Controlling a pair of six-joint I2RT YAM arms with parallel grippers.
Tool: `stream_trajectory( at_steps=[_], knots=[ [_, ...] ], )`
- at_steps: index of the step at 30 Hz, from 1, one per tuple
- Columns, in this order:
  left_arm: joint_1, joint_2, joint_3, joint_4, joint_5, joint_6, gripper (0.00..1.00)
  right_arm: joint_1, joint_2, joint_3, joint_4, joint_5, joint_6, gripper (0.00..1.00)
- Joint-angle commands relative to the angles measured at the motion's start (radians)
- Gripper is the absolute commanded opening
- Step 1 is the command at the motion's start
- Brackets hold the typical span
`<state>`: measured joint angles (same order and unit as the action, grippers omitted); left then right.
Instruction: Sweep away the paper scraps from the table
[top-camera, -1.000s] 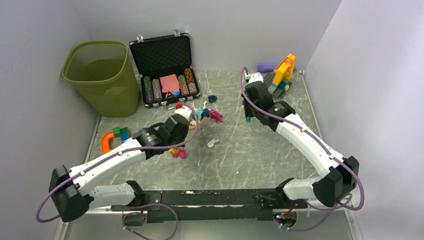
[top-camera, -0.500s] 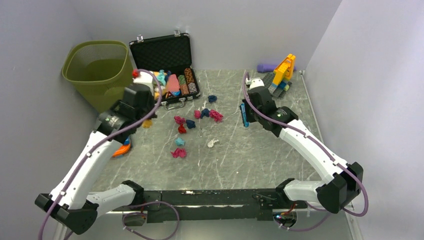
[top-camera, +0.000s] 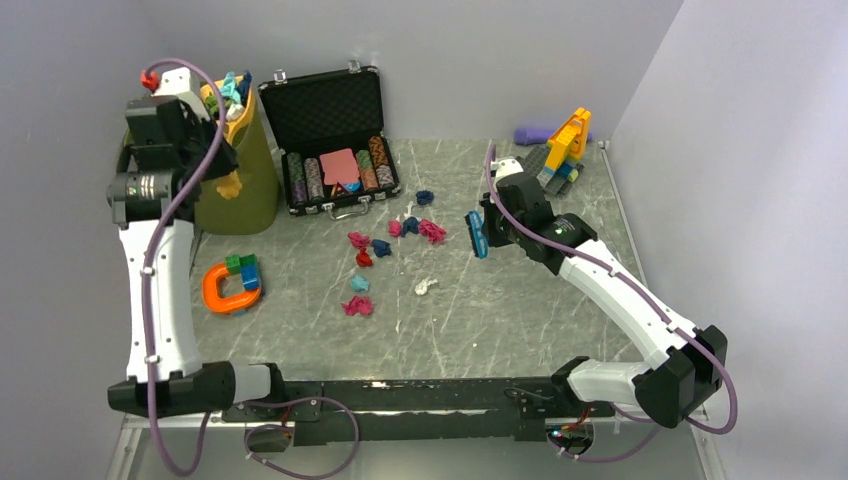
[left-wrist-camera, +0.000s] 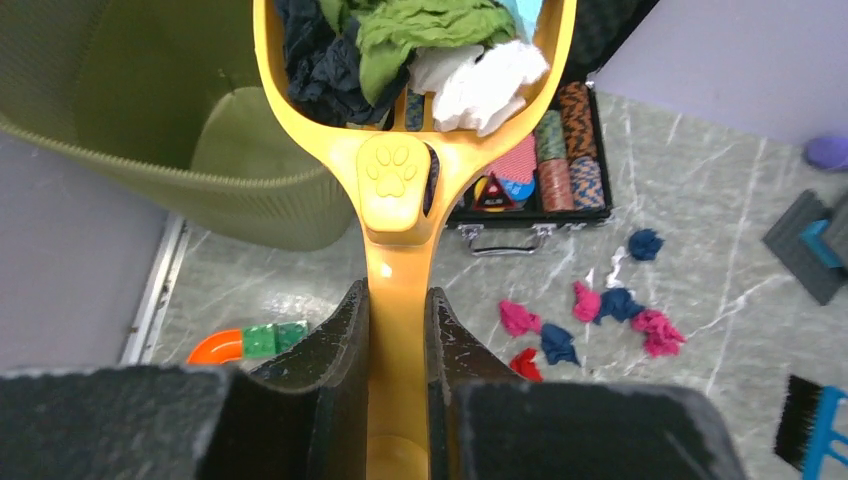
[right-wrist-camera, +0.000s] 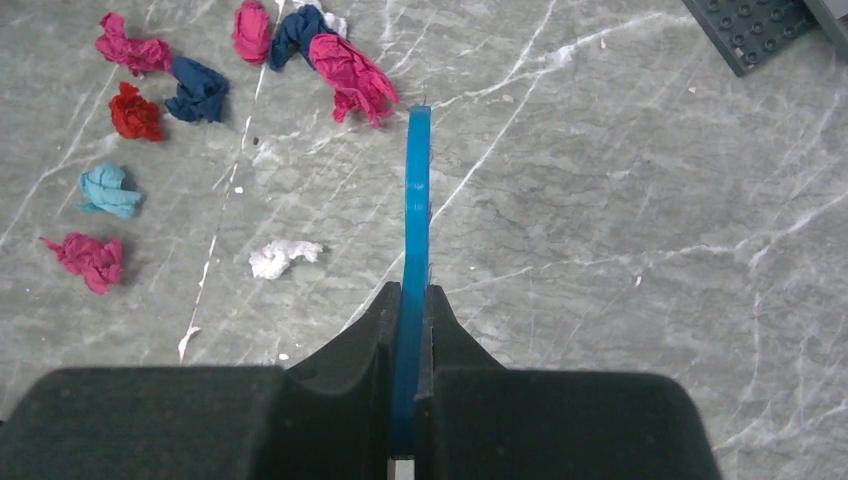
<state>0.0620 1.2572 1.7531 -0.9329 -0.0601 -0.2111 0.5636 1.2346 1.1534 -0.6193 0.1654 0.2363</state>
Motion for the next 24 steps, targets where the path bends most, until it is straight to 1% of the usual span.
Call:
stream_trajectory(
  at_steps=[1,3,6,9,11,13,15,19,24],
  knots=[
    [0.127,0.089,0.089,-0.012,0.306,-0.075,0.0,0.003,-0.036,-0.002,0.041,-0.024,0.014,0.0],
    [0.206,0.112,0.073,0.016,0.435,-0.124,0.0,0.004,-0.038,-0.002,0.041,-0.024,0.013,0.0],
    [0.333,0.122,-0.014,0.116,0.653,-0.242,0.0,0.004,-0.037,-0.001,0.038,-0.026,0.014,0.0],
    [0.454,0.11,-0.154,0.308,0.882,-0.437,0.0,0.004,-0.039,0.0,0.034,-0.024,0.013,0.0],
    [0.51,0.103,-0.237,0.475,0.983,-0.564,0.0,0.005,-0.042,0.002,0.031,-0.023,0.015,0.0],
    [0.549,0.098,-0.309,0.608,1.065,-0.688,0.0,0.005,-0.04,0.006,0.027,-0.025,0.017,0.0],
    [0.571,0.093,-0.371,0.722,1.112,-0.799,0.0,0.007,-0.037,0.009,0.022,-0.027,0.019,0.0],
    [0.593,0.084,-0.439,0.883,1.16,-0.966,0.0,0.008,-0.029,0.018,0.015,-0.026,0.024,0.0],
    [0.598,0.086,-0.458,0.979,1.179,-1.073,0.0,0.008,-0.016,0.039,-0.001,-0.036,0.026,0.0]
  ],
)
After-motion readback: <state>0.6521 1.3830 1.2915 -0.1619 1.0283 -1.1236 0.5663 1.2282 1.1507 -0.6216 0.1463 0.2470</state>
